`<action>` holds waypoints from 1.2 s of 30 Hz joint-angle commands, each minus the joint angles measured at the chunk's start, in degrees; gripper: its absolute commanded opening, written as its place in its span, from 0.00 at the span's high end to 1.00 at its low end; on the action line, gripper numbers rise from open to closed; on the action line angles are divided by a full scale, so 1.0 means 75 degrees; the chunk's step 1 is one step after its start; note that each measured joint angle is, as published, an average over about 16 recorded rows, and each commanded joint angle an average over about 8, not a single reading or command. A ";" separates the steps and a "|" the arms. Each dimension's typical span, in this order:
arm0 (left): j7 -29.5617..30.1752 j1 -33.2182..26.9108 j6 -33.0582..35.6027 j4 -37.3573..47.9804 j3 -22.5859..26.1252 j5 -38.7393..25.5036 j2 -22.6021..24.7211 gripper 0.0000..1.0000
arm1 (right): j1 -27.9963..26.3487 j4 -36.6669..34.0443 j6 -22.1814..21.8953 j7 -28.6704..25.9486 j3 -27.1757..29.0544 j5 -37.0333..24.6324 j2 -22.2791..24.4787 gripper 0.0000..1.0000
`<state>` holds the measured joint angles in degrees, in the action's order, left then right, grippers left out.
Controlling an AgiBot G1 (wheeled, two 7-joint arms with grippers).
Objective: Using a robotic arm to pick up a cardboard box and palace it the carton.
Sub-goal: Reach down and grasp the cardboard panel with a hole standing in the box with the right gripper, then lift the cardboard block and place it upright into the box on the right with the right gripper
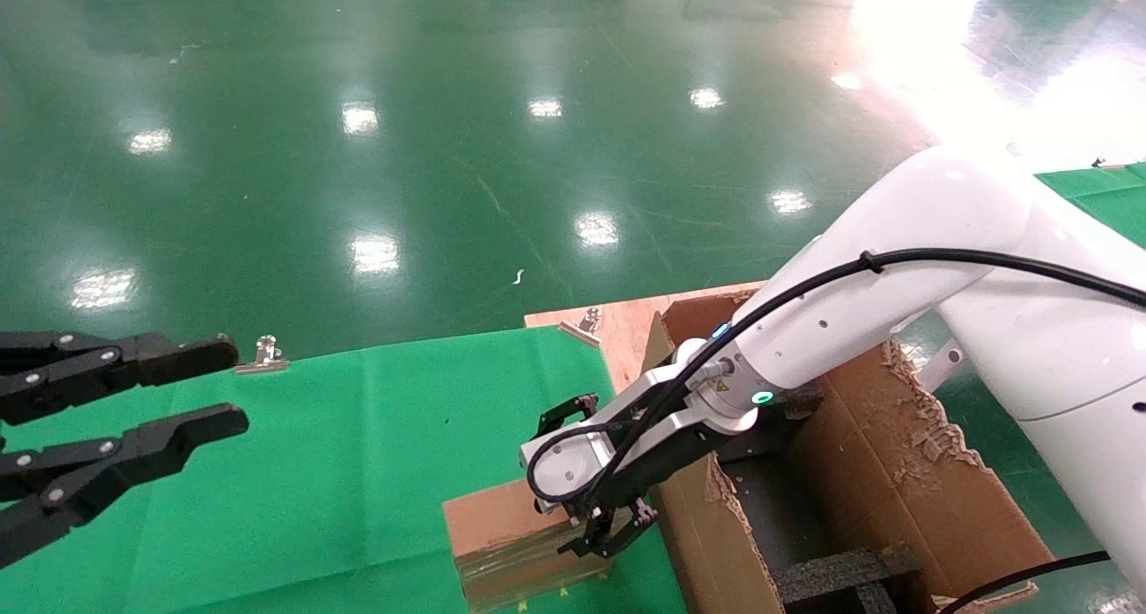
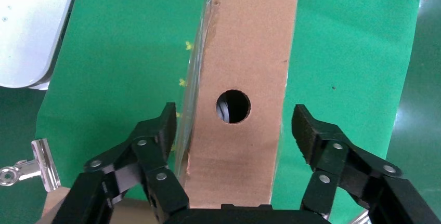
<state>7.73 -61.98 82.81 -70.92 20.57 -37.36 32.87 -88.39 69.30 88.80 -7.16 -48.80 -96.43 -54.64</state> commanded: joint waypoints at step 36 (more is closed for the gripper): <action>-0.0001 0.0000 0.0000 0.0000 0.0000 0.0000 0.0000 0.00 | -0.2451 -0.1479 0.0347 0.1204 -0.0309 0.1297 0.0644 1.00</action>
<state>7.72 -61.98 82.81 -70.92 20.57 -37.36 32.87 -106.55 58.22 91.28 1.51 -51.67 -86.57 -49.88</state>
